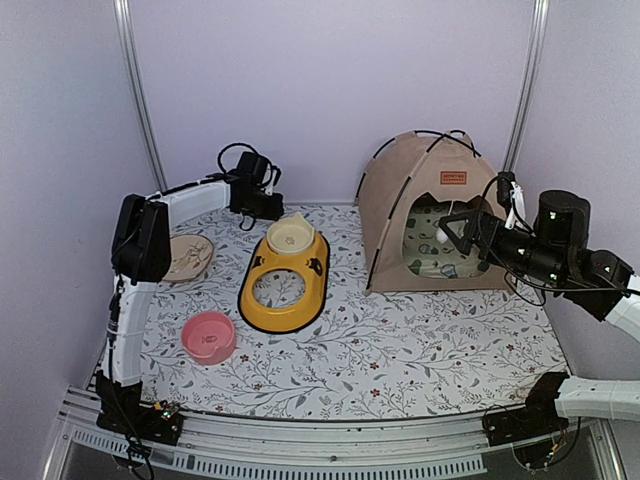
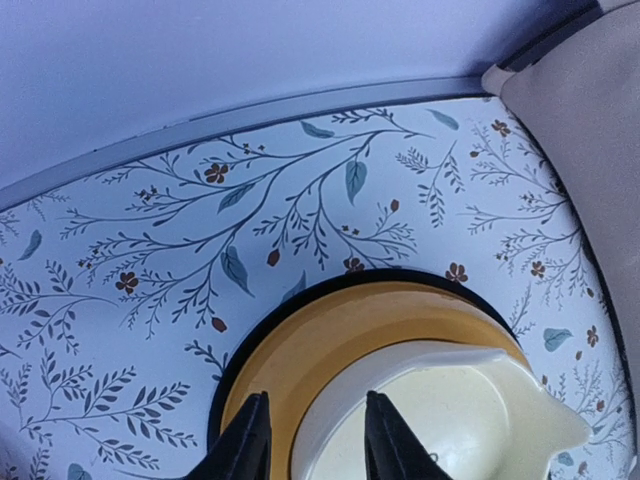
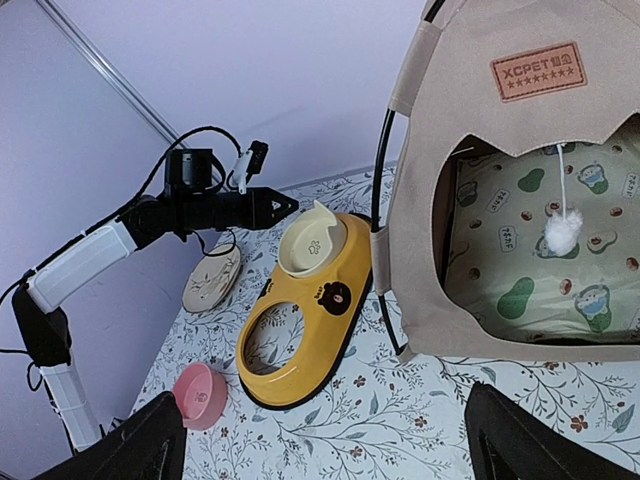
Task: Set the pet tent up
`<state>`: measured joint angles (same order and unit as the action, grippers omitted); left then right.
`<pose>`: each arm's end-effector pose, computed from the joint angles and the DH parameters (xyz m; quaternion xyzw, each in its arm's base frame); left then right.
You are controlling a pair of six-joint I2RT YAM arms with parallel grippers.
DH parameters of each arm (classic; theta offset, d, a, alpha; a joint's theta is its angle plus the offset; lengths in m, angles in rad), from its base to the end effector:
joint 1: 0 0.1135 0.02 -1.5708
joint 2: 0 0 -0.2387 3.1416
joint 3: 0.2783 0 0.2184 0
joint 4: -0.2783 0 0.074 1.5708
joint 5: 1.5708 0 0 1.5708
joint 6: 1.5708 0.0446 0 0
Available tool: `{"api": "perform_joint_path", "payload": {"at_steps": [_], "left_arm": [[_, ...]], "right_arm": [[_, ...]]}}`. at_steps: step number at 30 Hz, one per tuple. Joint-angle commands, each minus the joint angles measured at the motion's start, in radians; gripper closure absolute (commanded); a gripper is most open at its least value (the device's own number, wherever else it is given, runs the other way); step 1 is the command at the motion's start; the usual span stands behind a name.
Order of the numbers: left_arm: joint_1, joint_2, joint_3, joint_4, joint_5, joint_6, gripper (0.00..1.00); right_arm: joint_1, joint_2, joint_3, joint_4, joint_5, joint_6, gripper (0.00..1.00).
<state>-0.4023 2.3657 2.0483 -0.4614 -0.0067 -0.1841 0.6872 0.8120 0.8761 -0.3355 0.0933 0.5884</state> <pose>0.4538 -0.1928 0.1888 0.0992 0.9173 -0.1085 0.3702 0.1383 0.1082 0.3283 -0.0111 0.7958 0.3300 0.5076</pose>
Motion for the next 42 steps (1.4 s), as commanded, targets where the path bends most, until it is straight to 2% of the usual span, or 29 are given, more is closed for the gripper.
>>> {"api": "perform_joint_path", "payload": {"at_steps": [1,15,24,32,37,42], "left_arm": [[-0.018,-0.008,0.016,-0.013,0.019,0.031,0.68],[-0.017,0.109,0.057,-0.041,0.007,0.045,0.70],[-0.017,0.082,0.062,-0.034,0.004,0.042,0.71],[-0.017,-0.047,0.014,-0.004,0.022,0.031,0.70],[-0.017,-0.176,-0.114,0.049,0.044,-0.003,0.67],[-0.017,-0.332,-0.313,0.127,0.049,-0.052,0.62]], "right_arm": [[0.000,0.005,-0.004,0.015,-0.016,0.010,0.01],[0.000,-0.005,0.000,-0.001,-0.014,0.012,0.01],[0.000,0.003,0.003,0.003,-0.016,0.013,0.01],[0.000,0.022,0.001,0.019,-0.018,0.009,0.01],[0.000,0.021,-0.004,0.024,-0.010,0.003,0.01],[0.000,0.012,-0.017,0.036,-0.002,-0.002,0.01]]}}
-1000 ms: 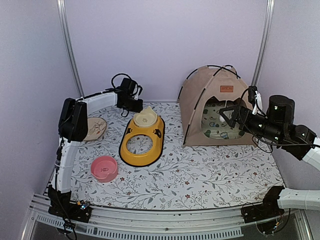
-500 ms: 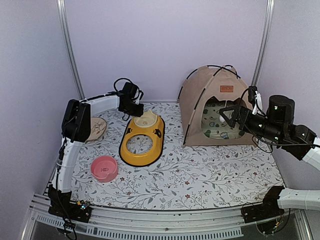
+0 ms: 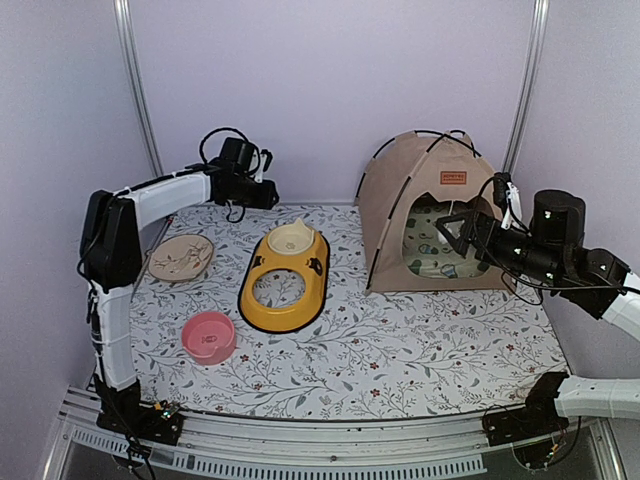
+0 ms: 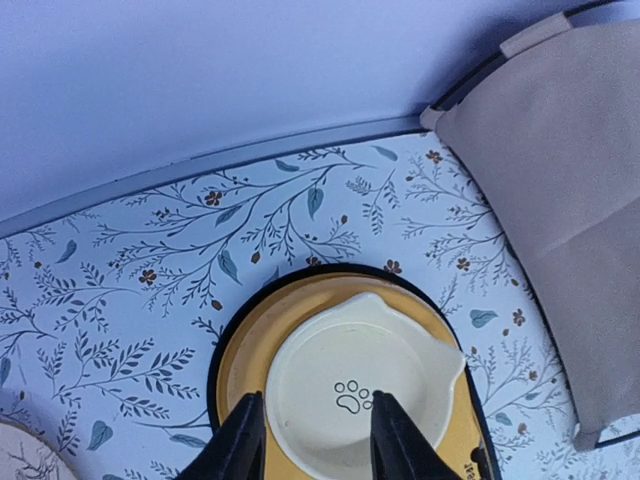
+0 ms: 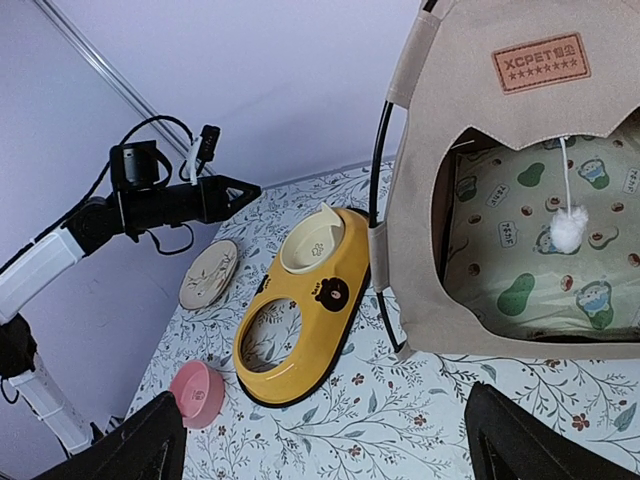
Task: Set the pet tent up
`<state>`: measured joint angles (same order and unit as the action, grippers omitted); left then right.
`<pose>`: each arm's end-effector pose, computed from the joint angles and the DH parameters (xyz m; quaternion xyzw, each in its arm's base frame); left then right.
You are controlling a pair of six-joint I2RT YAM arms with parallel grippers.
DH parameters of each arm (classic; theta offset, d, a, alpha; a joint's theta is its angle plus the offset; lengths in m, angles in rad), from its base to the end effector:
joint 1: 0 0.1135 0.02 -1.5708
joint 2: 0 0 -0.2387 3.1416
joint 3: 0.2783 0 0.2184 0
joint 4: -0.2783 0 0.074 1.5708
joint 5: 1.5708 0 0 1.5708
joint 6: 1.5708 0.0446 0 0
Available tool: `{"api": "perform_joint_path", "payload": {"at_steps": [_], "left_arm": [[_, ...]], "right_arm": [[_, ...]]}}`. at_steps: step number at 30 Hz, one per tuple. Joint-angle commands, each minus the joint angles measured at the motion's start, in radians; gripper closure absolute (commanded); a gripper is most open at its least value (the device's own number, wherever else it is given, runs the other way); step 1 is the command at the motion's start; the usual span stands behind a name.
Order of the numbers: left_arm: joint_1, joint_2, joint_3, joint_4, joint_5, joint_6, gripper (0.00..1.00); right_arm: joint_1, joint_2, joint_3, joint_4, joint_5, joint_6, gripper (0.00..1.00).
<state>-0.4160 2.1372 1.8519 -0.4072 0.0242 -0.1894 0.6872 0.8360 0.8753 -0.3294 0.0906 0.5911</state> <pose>0.4183 -0.1860 0.2377 0.1074 0.8987 -0.1372 0.4025 0.1424 0.1116 0.3249 -0.0114 0.8014 0.3269 0.5007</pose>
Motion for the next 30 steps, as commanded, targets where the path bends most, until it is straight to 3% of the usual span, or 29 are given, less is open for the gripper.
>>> {"api": "perform_joint_path", "payload": {"at_steps": [1,17,30], "left_arm": [[-0.002,-0.136,-0.157,0.086,0.019,-0.059,0.60],[0.008,-0.649,-0.798,0.179,0.054,-0.309,0.51],[0.008,-1.008,-1.158,0.025,-0.034,-0.398,0.22]], "right_arm": [[0.000,-0.011,-0.016,0.030,0.001,-0.008,0.01],[0.000,0.019,-0.065,0.125,0.026,-0.018,0.01],[0.000,0.106,-0.055,0.188,0.009,-0.033,0.01]]}}
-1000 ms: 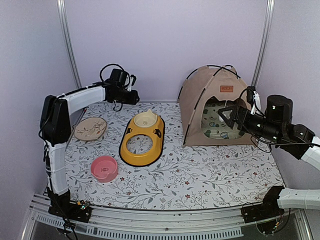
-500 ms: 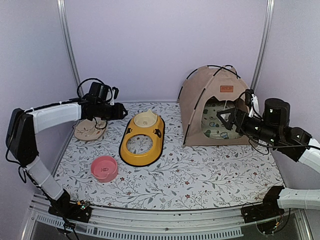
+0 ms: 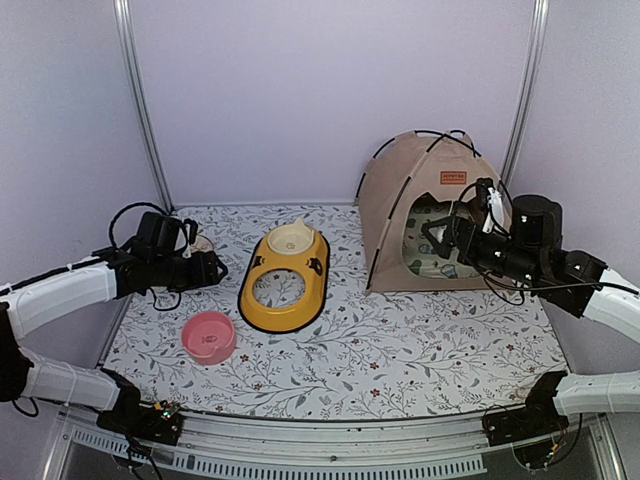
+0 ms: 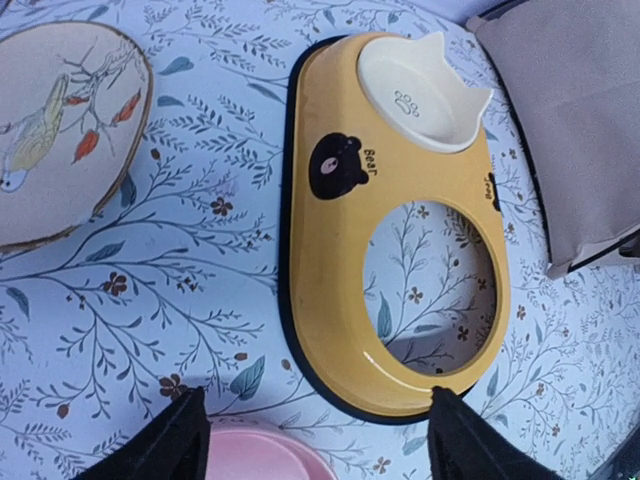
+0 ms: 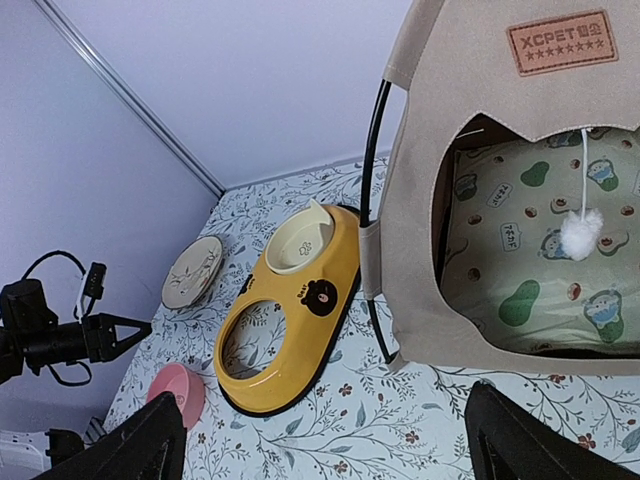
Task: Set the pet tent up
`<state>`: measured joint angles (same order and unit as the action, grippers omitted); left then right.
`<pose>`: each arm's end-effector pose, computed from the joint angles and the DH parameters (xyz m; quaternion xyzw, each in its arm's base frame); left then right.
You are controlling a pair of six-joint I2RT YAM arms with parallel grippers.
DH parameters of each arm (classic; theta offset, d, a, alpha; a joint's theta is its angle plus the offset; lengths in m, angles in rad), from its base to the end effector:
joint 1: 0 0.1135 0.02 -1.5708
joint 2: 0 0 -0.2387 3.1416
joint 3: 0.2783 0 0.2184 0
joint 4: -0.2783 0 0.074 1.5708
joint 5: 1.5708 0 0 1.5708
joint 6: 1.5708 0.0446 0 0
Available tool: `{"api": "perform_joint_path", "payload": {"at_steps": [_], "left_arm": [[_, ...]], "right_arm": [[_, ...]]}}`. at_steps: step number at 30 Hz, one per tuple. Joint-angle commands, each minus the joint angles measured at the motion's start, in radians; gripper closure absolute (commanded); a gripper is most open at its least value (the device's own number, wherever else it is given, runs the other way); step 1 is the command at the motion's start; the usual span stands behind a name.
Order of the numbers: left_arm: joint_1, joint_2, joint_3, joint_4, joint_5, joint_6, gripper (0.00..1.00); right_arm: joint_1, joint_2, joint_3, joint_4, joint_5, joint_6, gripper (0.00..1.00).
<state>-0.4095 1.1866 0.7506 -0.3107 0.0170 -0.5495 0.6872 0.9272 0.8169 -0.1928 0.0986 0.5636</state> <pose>0.2137 -0.0936 0.2199 -0.0607 0.9143 -0.1917 0.3517 0.1613 0.1267 0.3056 -0.0206 0.8050 0.3141 0.5028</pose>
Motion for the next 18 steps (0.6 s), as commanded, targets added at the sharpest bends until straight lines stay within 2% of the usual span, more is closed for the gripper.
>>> {"api": "perform_joint_path", "payload": {"at_steps": [1,7,12,18], "left_arm": [[0.001,-0.074,-0.070,-0.087,-0.032,-0.046,0.18],[0.001,-0.152,-0.124,-0.174,-0.066,-0.079,0.01],[-0.002,-0.201,-0.149,-0.229,-0.088,-0.154,0.01],[-0.007,-0.261,-0.196,-0.295,-0.141,-0.337,0.03]], "right_arm": [[0.000,0.018,0.005,0.051,-0.002,-0.005,0.01],[0.000,0.002,-0.015,0.057,0.008,0.005,0.01],[0.000,0.002,-0.003,0.038,0.010,0.000,0.01],[0.000,-0.039,-0.036,0.045,0.024,0.004,0.01]]}}
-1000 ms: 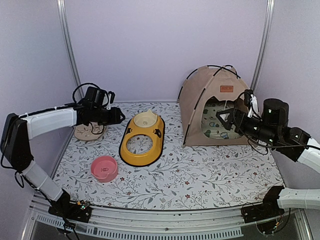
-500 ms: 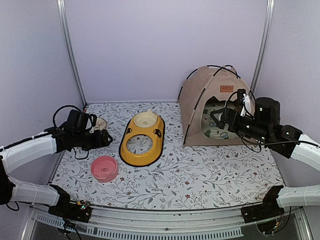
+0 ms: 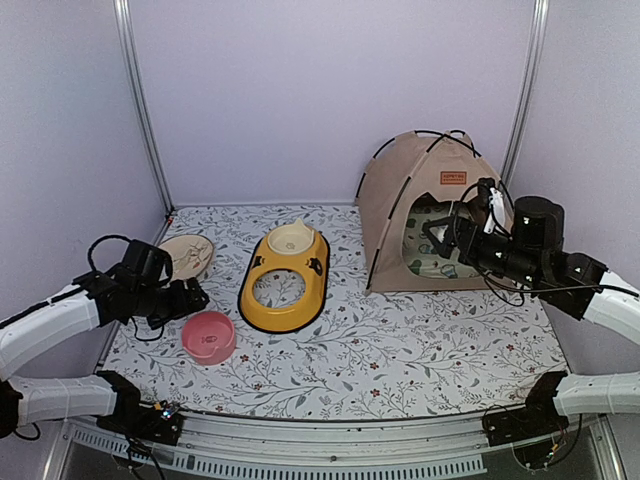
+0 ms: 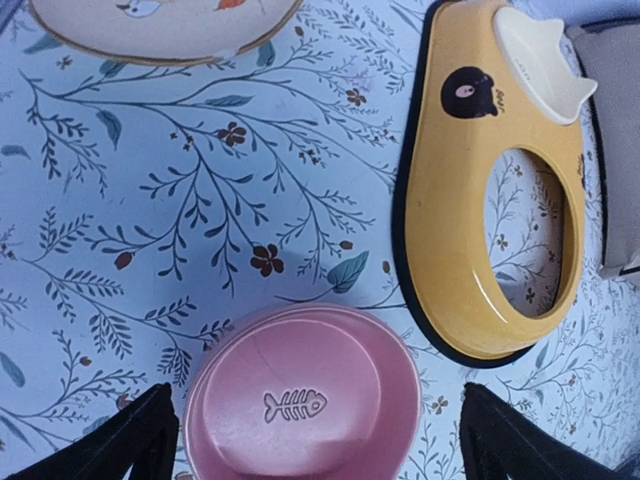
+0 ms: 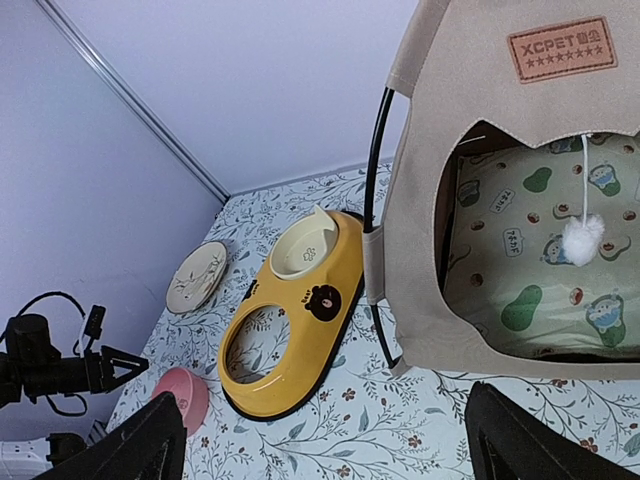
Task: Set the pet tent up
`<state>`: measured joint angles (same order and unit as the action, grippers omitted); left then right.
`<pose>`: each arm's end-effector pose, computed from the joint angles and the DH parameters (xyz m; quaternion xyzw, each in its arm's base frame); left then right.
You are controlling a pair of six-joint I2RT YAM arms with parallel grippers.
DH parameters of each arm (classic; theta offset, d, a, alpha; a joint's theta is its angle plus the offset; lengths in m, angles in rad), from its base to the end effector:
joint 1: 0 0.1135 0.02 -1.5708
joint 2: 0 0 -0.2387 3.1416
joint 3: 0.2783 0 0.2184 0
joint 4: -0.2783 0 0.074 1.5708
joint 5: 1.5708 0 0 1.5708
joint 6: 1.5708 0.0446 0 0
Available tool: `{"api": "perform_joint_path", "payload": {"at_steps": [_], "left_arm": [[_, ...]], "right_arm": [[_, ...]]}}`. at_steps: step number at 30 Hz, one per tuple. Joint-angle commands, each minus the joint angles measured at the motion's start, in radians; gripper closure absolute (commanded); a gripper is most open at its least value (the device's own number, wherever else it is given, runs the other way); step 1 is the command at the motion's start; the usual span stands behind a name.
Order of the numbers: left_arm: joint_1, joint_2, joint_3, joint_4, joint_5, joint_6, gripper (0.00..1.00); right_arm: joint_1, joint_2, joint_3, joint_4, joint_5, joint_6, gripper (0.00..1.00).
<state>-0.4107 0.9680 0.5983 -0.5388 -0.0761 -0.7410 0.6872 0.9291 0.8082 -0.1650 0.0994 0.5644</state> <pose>0.1618 -0.0668 0.1968 -0.1675 0.9301 -0.1467 0.2921 0.1624 0.1275 0.3056 -0.0194 0.8000 0.3183 0.5083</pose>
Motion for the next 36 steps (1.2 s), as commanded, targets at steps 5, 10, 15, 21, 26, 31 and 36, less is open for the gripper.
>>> {"api": "perform_joint_path", "payload": {"at_steps": [5,10,15,21,26,31,36], "left_arm": [[-0.008,-0.110,-0.180,0.000,-0.048,-0.287,0.14],[-0.007,-0.069,-0.224,0.018,-0.078,-0.306,0.14],[-0.009,-0.028,-0.227,0.040,-0.098,-0.300,0.23],[-0.010,0.000,-0.230,0.075,-0.100,-0.286,0.39],[-0.020,0.029,-0.223,0.102,-0.098,-0.277,0.51],[-0.028,0.052,-0.212,0.120,-0.103,-0.273,0.68],[-0.030,0.079,-0.195,0.133,-0.127,-0.253,0.82]], "right_arm": [[0.000,-0.047,-0.052,0.047,0.015,0.004,0.01],[0.000,-0.028,-0.041,0.051,0.006,-0.006,0.01],[0.001,-0.023,-0.049,0.054,0.004,-0.008,0.01],[0.000,-0.033,-0.050,0.051,0.010,-0.008,0.01],[0.000,-0.038,-0.053,0.046,0.011,-0.009,0.01],[0.000,-0.047,-0.056,0.038,0.011,-0.009,0.01],[0.001,-0.059,-0.062,0.032,0.010,-0.004,0.01]]}}
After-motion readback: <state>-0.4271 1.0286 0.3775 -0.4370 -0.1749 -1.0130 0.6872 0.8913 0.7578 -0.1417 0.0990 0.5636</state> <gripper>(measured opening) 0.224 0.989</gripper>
